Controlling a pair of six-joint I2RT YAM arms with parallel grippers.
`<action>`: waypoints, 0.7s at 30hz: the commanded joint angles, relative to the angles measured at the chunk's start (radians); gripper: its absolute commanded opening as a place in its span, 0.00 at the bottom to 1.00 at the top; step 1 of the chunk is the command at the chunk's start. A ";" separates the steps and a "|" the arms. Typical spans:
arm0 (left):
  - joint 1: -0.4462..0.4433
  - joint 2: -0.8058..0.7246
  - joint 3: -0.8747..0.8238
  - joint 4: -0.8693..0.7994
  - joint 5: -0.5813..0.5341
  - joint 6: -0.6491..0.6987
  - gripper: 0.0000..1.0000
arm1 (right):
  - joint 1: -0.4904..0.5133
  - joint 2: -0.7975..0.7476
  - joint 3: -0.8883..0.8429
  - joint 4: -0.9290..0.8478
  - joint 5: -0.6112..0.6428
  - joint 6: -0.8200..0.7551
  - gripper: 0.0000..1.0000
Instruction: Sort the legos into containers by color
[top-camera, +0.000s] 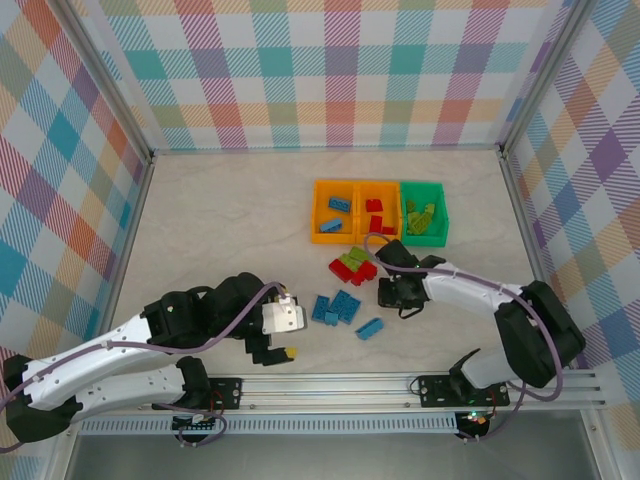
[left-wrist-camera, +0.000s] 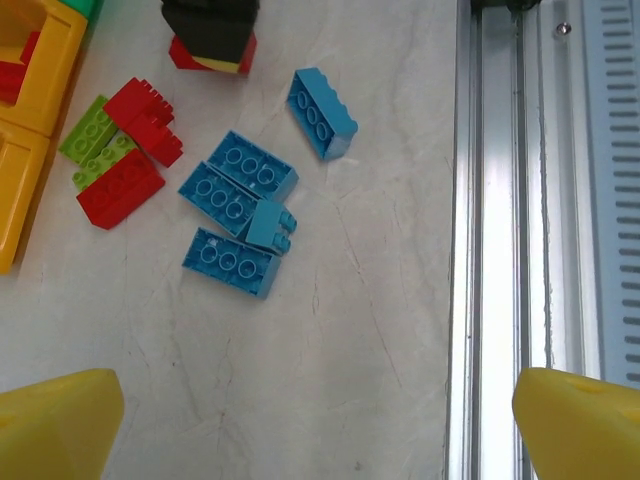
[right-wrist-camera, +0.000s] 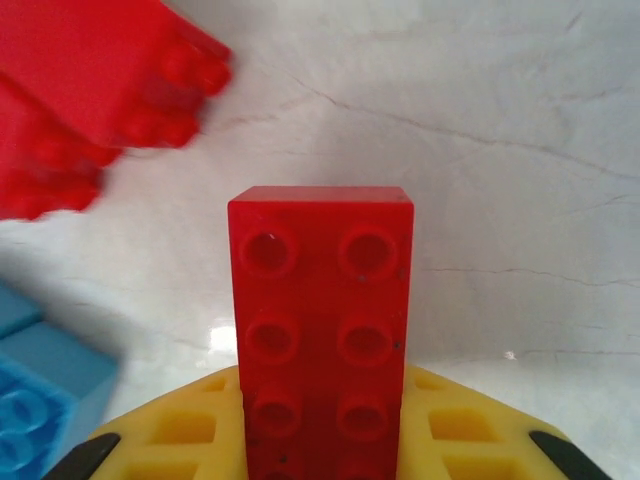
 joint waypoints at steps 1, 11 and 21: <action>-0.013 -0.060 -0.037 0.010 0.018 0.053 1.00 | 0.008 -0.146 0.007 0.019 0.001 -0.001 0.21; 0.027 -0.209 -0.094 0.208 -0.090 -0.132 1.00 | -0.118 0.066 0.312 0.134 0.022 -0.218 0.19; 0.036 -0.232 -0.093 0.240 -0.342 -0.297 1.00 | -0.231 0.443 0.616 0.126 0.030 -0.277 0.29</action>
